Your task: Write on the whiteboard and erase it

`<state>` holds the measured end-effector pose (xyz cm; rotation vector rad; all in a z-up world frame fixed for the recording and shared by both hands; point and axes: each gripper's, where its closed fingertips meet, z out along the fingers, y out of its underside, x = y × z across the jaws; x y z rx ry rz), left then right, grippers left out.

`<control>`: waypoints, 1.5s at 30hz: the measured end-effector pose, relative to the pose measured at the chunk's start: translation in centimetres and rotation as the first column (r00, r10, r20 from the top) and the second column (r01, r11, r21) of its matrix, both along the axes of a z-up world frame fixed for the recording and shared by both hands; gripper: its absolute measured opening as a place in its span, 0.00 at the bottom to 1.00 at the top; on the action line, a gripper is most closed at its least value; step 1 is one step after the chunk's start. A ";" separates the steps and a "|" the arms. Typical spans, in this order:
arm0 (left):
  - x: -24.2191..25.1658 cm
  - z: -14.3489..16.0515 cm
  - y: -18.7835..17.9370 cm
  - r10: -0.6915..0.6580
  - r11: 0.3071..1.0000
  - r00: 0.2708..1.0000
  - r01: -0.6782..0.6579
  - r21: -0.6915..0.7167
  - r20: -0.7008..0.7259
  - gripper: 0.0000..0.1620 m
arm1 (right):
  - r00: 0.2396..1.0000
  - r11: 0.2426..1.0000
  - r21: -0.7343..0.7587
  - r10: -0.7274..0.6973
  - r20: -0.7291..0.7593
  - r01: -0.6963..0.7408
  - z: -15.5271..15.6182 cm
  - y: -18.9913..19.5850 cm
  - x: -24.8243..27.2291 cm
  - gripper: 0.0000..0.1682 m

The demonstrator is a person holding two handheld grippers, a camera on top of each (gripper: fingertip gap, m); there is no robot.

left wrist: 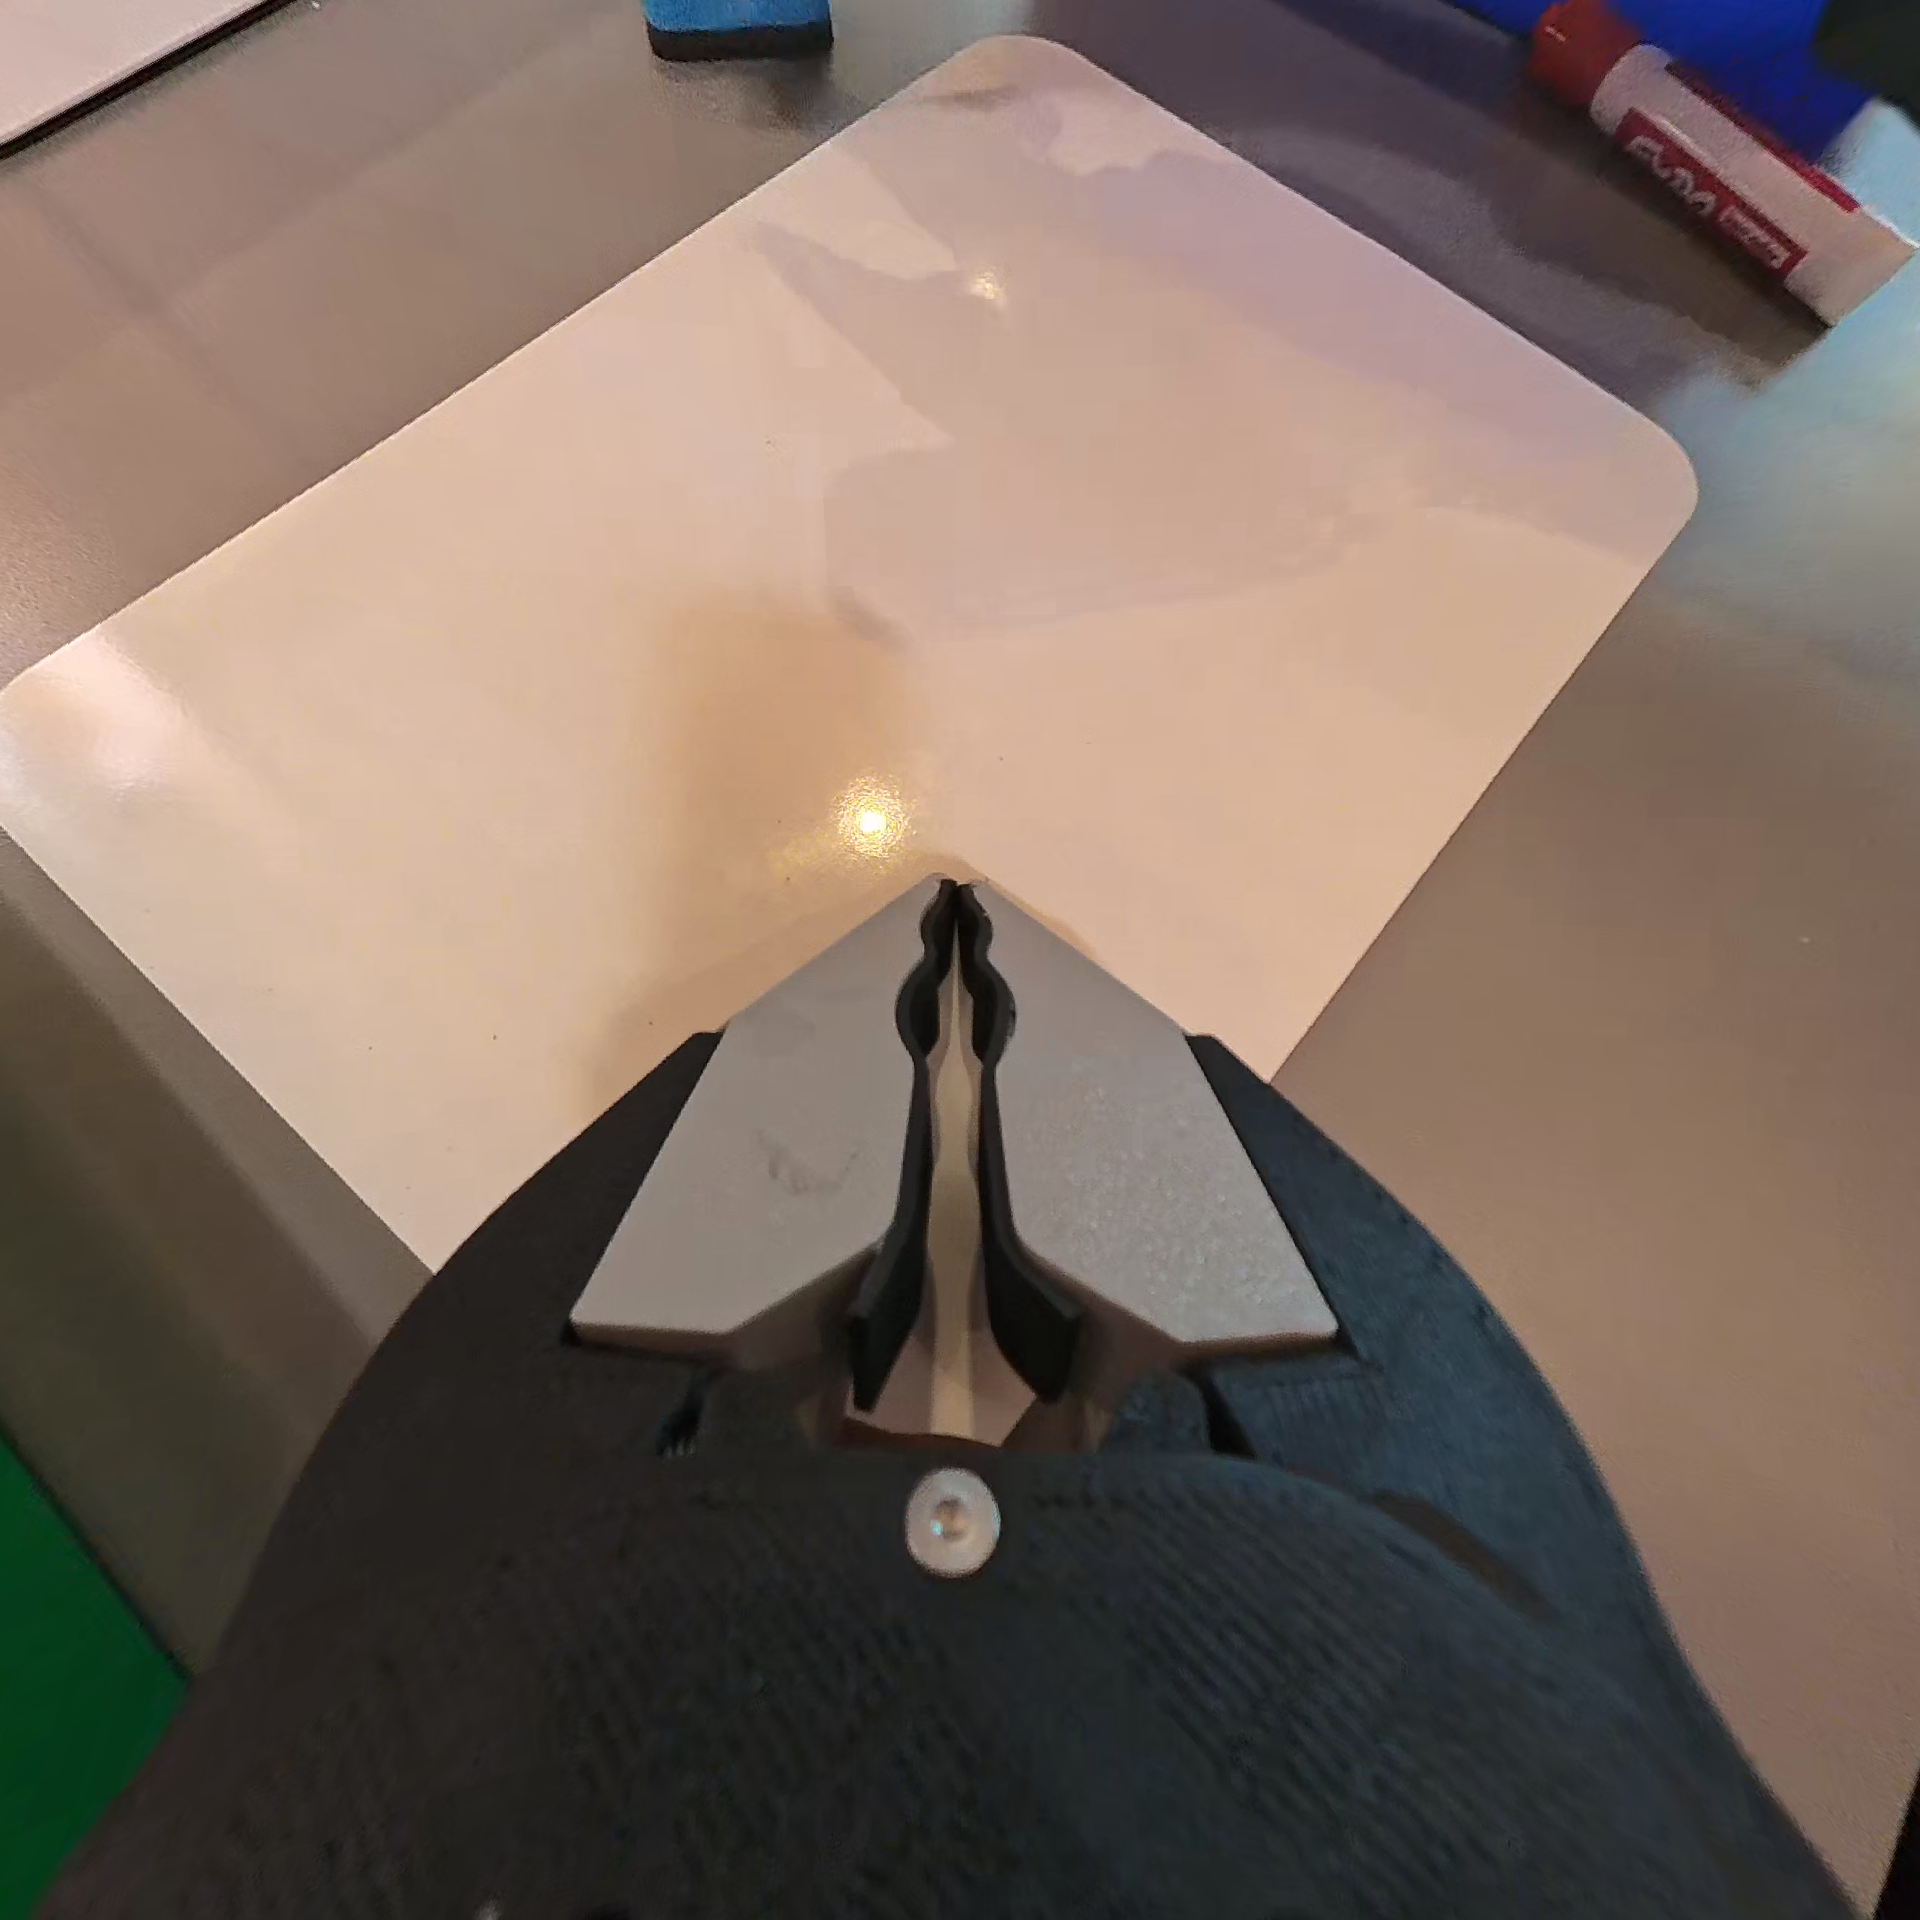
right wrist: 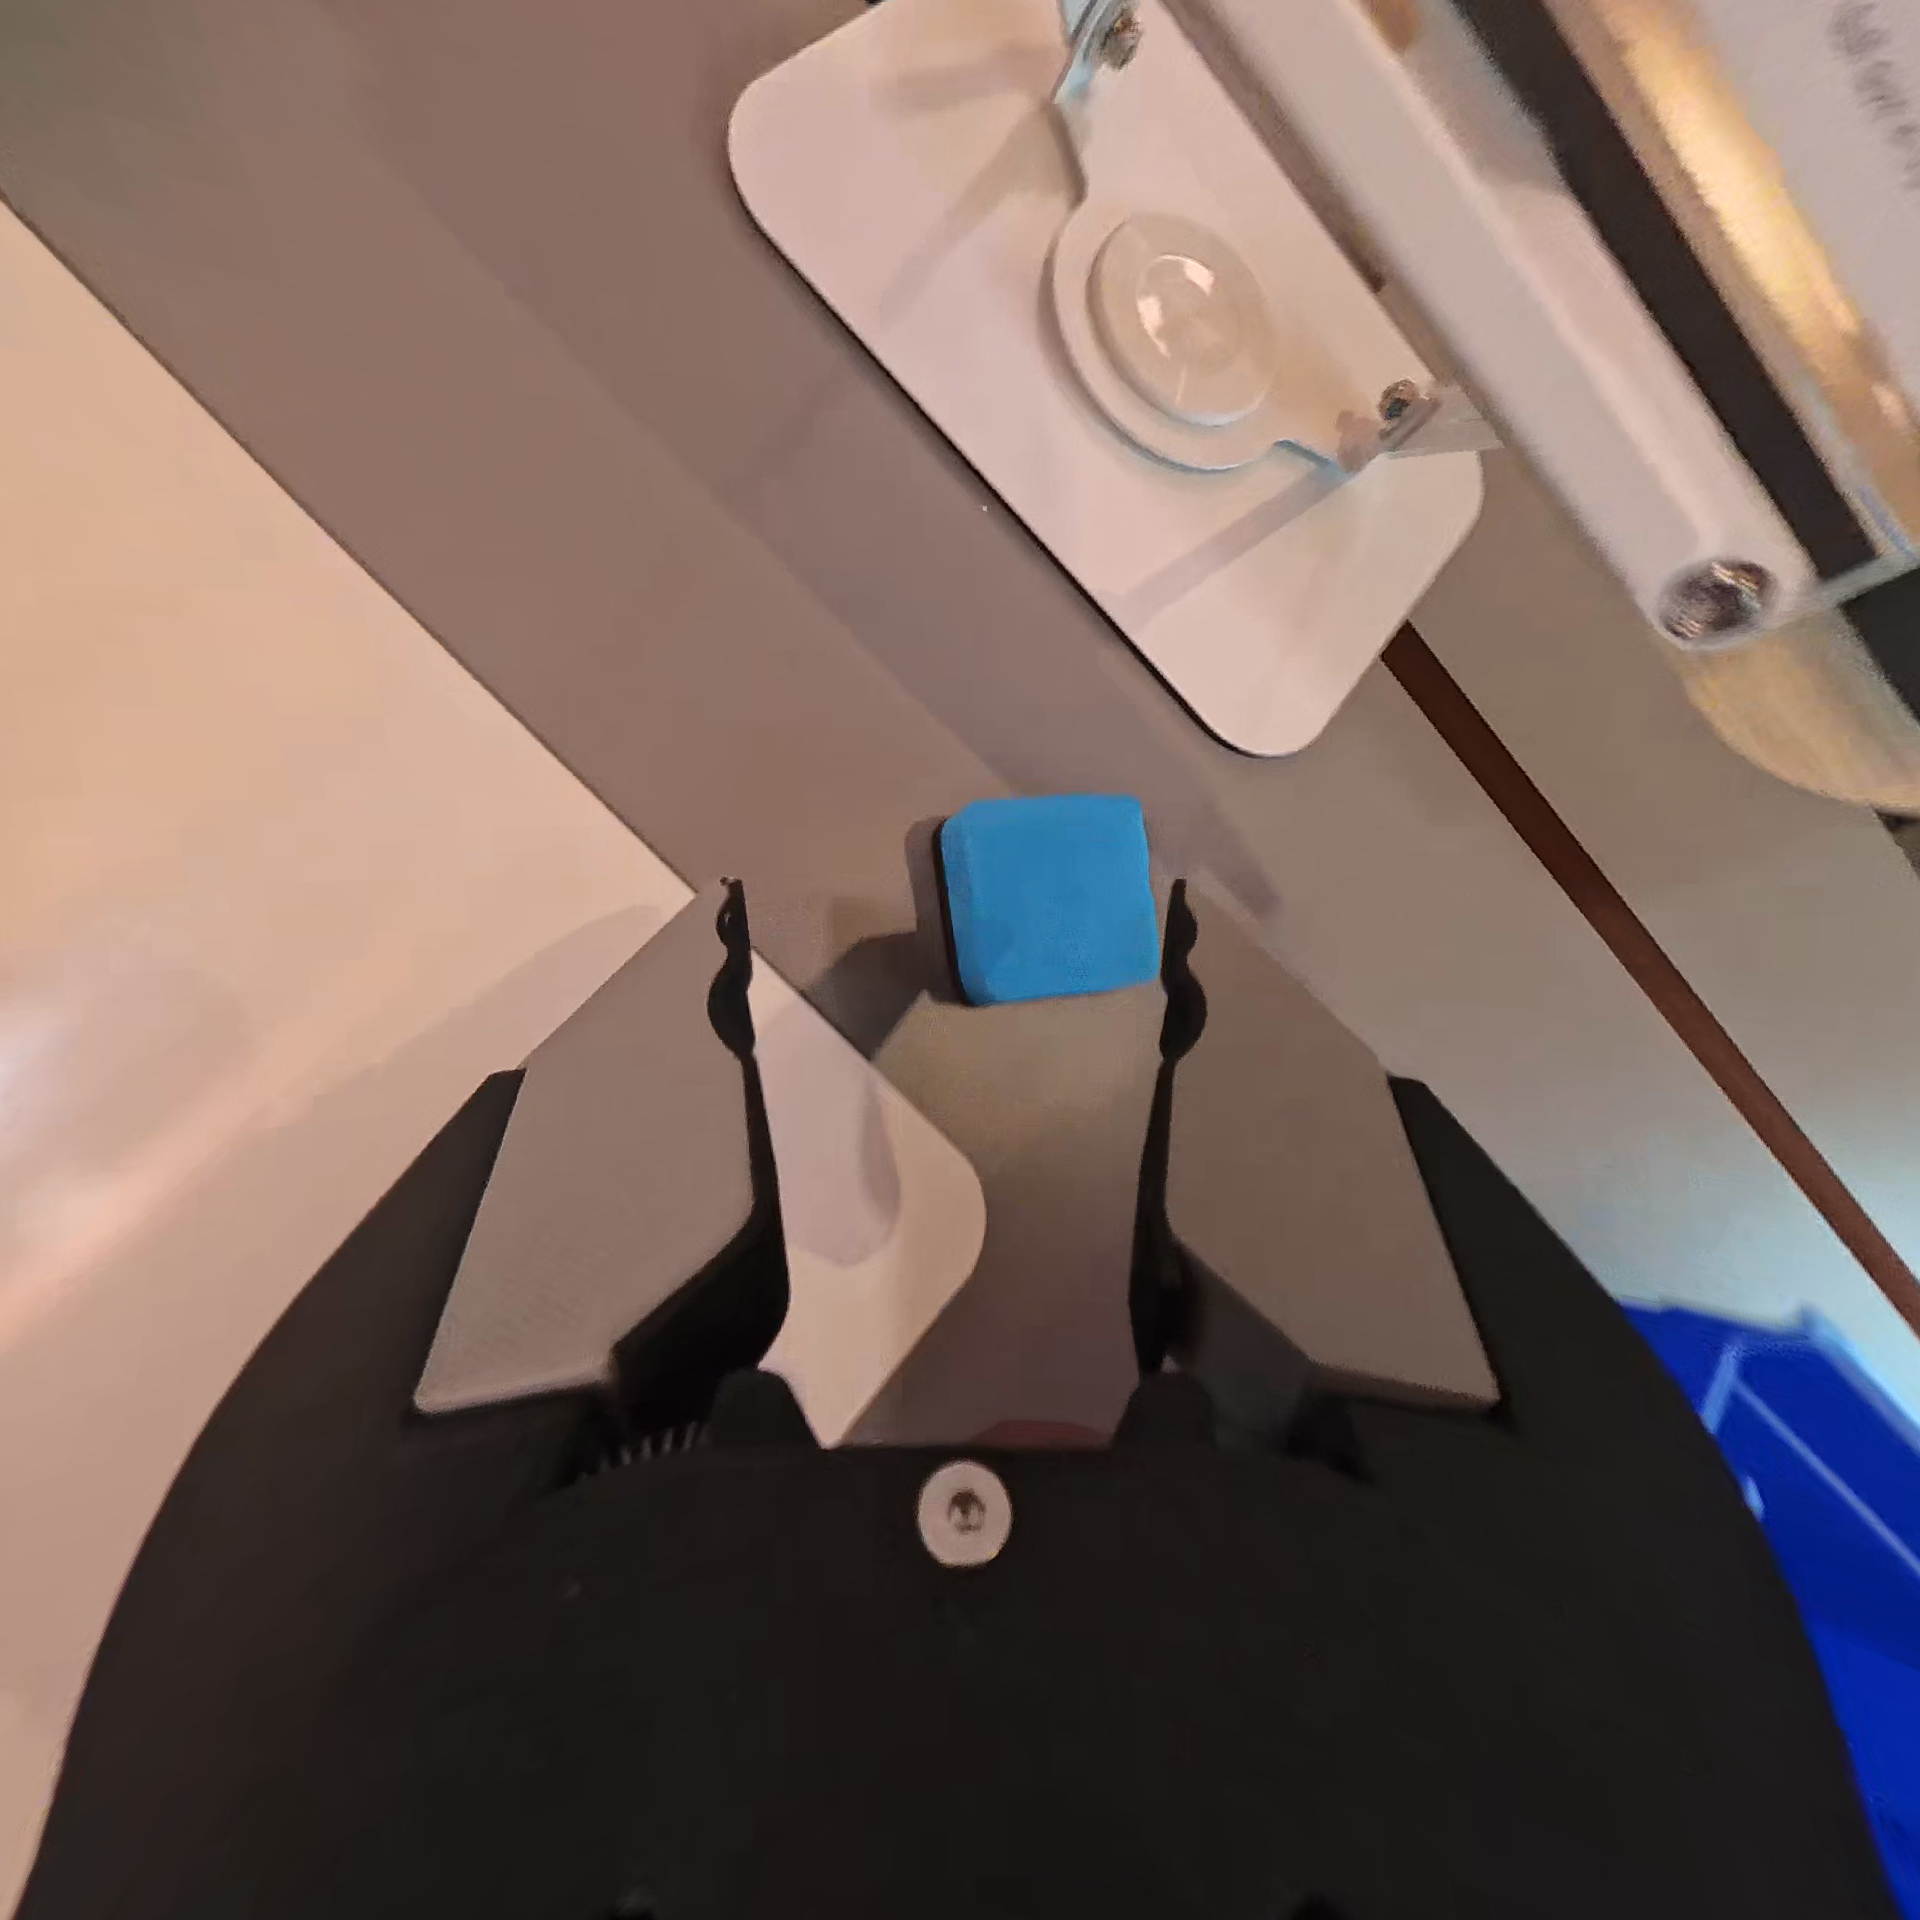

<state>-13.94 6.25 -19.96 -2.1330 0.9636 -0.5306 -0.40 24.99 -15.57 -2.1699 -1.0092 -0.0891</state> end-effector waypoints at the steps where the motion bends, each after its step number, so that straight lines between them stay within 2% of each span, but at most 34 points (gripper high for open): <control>1: 0.0 0.0 0.0 0.001 1.000 1.000 -0.001 0.000 0.000 0.00 | 0.999 0.999 0.006 -0.034 0.000 0.034 0.6 -0.5 0.7 0.47; 4: -0.1 0.0 0.0 0.004 1.000 1.000 -0.004 0.008 -0.007 0.00 | 0.990 0.996 0.000 -0.091 -0.108 0.092 2.6 -3.7 1.9 0.48; 8: -0.1 0.0 0.0 0.004 1.000 1.000 -0.004 0.015 -0.013 0.00 | 0.955 0.997 0.038 -0.054 -0.293 0.068 4.3 -9.9 2.4 0.46; 13: -0.2 0.0 0.1 0.014 1.000 1.000 -0.013 0.025 -0.021 0.00 | 0.924 0.988 0.124 -0.042 -0.381 0.097 3.6 -15.8 4.1 0.44; 17: -0.3 0.0 0.0 0.022 0.999 0.999 -0.021 0.030 -0.025 0.00 | 0.902 0.982 0.141 -0.052 -0.429 0.124 2.2 -18.5 5.2 0.44; 22: -0.3 0.0 -0.1 0.025 0.999 0.999 -0.024 0.026 -0.021 0.00 | 0.931 0.964 0.204 -0.088 -0.354 0.168 2.4 -20.3 7.5 0.44; 30: -0.3 0.0 -0.2 0.019 1.000 1.000 -0.019 0.020 -0.016 0.00 | 0.945 0.985 0.094 -0.111 -0.308 0.146 -0.3 -22.0 9.1 0.45; 34: -0.1 0.0 -0.5 -0.006 1.000 1.000 0.006 -0.018 0.017 0.00 | 0.944 0.983 0.029 -0.164 -0.286 0.180 -1.2 -22.6 10.5 0.41; 38: 0.0 0.0 -0.5 -0.010 1.000 1.000 0.010 -0.018 0.017 0.00 | 0.941 0.976 0.010 -0.206 -0.268 0.217 -2.1 -22.8 11.4 0.32; 42: 0.0 0.0 -0.5 -0.009 1.000 1.000 0.009 -0.008 0.008 0.00 | 0.937 0.959 0.011 -0.273 -0.218 0.282 -2.8 -22.4 13.1 0.32; 45: 0.0 0.0 -0.5 -0.009 1.000 1.000 0.009 -0.009 0.009 0.00 | 0.941 0.951 0.029 -0.300 -0.156 0.308 -3.4 -22.2 14.0 0.24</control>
